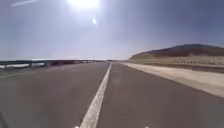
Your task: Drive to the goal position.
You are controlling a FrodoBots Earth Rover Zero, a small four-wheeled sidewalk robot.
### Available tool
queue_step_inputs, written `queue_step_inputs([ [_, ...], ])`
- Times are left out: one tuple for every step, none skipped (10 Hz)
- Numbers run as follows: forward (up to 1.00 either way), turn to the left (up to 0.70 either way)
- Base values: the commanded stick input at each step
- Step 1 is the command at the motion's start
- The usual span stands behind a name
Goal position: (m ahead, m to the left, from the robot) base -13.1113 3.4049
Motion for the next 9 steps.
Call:
queue_step_inputs([
  [1.0,0.09],
  [1.0,0.0],
  [1.0,0.0],
  [1.0,0.0],
  [1.0,0.0],
  [1.0,0.0],
  [1.0,0.0],
  [1.0,0.0],
  [1.0,0.0],
])
